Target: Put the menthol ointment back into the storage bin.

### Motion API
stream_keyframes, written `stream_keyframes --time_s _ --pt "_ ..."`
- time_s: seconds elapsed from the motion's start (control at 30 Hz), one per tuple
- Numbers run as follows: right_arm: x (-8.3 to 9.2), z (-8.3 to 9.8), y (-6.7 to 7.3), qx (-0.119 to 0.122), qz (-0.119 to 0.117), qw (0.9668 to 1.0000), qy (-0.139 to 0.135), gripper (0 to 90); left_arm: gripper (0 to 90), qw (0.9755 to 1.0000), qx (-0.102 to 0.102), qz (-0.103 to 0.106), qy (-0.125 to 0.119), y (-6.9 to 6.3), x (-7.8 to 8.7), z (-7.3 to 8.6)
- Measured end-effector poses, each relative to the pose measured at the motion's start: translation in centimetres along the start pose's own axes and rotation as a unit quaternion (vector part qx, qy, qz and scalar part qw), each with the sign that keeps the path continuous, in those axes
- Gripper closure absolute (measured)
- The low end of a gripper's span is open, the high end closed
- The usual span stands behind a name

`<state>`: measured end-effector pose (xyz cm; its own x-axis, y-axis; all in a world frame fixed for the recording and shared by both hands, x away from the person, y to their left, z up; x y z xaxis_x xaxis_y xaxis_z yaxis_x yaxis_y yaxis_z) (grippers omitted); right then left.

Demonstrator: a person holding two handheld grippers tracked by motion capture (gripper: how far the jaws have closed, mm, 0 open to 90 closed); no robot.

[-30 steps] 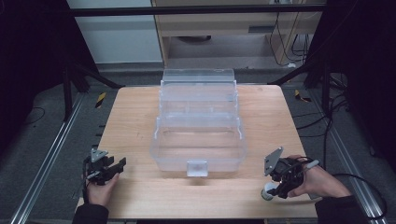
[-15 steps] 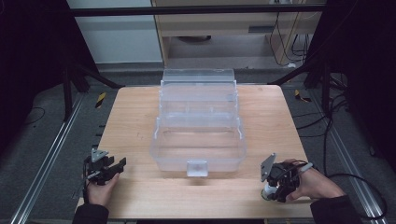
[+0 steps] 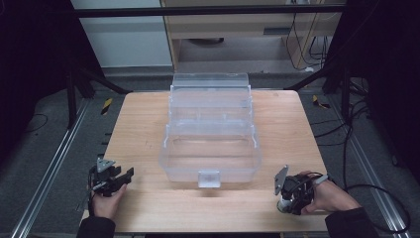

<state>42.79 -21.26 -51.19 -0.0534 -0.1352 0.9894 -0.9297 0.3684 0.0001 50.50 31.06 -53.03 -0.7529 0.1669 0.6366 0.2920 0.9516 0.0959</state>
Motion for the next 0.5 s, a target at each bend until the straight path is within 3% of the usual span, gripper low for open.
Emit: stream_keyframes --time_s 0.5 --pt "-0.17 0.03 0.03 -0.011 -0.004 0.9999 0.008 50.2 46.9 1.0 -0.001 -0.001 0.0 0.0 0.02 0.0"
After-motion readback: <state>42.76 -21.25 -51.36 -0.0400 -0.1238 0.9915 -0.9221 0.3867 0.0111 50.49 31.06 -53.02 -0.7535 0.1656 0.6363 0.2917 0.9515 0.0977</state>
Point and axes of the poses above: each handheld gripper's, and its own axes: x roughly backward along the jaws, z roughly out of its underside, y roughly to its left, the point moved 8 cm from there along -x, roughly forward along the jaws, and after that the axes turned 11 degrees about -x, right-handed, at the moved point
